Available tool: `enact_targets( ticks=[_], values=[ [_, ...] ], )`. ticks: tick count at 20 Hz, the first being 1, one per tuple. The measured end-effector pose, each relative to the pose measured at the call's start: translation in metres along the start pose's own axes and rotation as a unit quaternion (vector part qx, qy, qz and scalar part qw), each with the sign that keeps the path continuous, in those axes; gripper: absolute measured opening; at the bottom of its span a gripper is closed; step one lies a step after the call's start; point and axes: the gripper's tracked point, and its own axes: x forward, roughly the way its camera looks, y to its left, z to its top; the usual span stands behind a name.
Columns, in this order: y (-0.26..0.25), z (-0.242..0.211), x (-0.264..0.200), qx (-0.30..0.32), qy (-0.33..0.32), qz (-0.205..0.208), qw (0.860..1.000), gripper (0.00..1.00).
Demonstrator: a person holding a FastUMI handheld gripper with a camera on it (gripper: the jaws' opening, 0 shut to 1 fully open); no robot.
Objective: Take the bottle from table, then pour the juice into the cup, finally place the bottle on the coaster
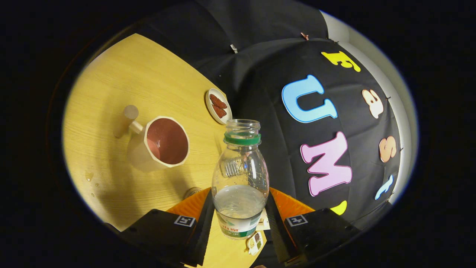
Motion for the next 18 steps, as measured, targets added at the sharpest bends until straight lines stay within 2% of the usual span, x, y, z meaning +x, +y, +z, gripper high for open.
enact_targets(
  ticks=[4,9,15,18],
  values=[
    [0.013,-0.007,0.009,-0.047,0.011,0.007,0.999,0.73],
    [0.026,-0.023,0.019,-0.077,0.035,0.021,0.996,0.73],
    [0.03,-0.021,0.031,-0.14,0.032,0.033,0.989,0.73],
    [0.037,-0.024,0.037,-0.163,0.038,0.052,0.984,0.73]
  ],
)
